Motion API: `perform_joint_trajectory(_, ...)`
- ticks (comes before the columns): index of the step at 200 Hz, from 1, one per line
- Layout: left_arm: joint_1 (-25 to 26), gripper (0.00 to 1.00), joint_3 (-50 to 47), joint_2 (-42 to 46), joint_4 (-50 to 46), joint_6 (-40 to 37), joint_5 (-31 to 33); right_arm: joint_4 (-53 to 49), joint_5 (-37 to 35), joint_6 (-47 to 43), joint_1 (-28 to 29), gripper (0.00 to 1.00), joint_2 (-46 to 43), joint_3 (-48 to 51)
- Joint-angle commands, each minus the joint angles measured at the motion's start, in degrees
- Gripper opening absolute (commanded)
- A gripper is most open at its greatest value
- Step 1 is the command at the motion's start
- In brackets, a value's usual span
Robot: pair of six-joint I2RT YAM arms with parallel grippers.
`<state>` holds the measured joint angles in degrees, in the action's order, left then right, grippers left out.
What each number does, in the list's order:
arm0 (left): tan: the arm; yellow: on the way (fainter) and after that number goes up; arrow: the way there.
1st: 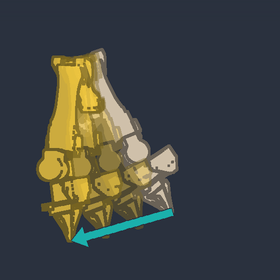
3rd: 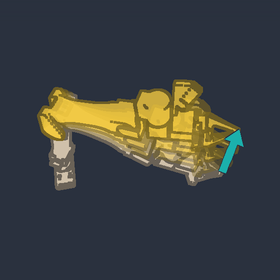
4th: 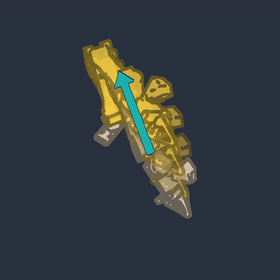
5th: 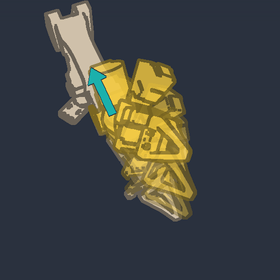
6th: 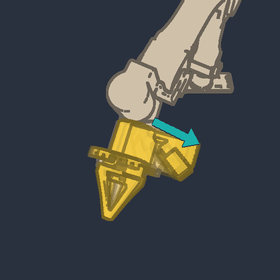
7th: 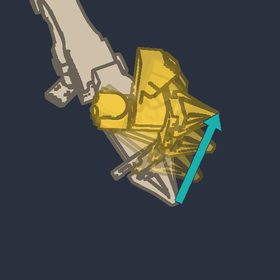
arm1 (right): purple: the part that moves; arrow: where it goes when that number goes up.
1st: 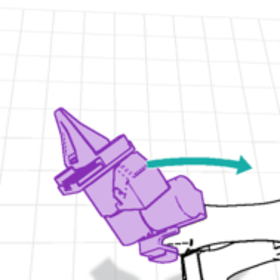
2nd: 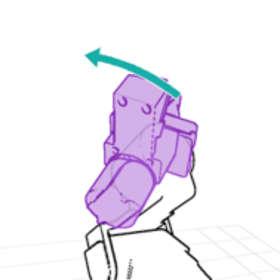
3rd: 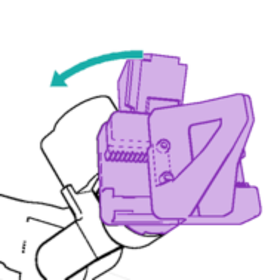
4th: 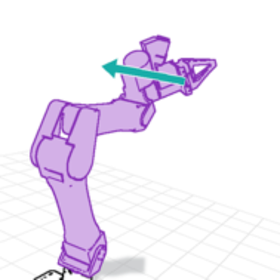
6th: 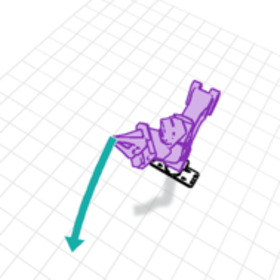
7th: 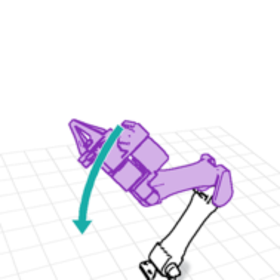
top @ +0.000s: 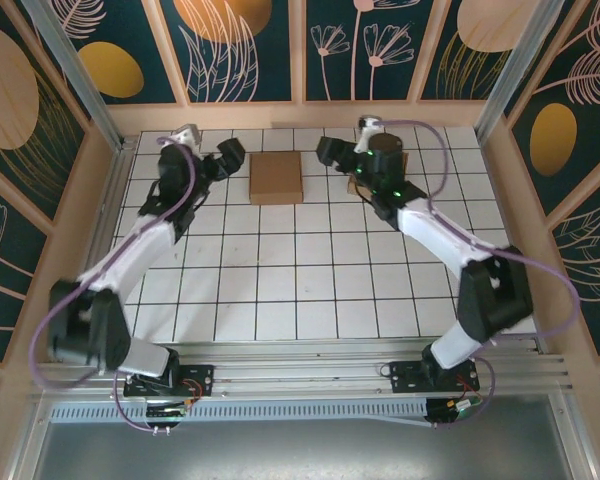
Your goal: Fold the paper box
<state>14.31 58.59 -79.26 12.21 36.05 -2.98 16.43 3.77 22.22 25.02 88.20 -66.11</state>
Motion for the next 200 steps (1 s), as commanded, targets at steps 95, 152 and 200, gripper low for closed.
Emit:
perform_joint_trajectory(95,0.25,0.99,-41.35,35.34,17.92,-19.33,36.90,23.02,-14.04,-14.38,-23.91,0.99,-17.36,42.98)
perform_joint_trajectory(152,0.18,0.99,-50.80,28.12,37.28,-36.18,40.82,45.72,-10.78,-21.83,-24.35,0.99,-0.31,46.62)
perform_joint_trajectory(200,-3.49,0.99,-53.34,19.55,48.49,-32.54,29.32,61.26,-0.26,-20.03,-28.68,0.99,1.72,54.33)
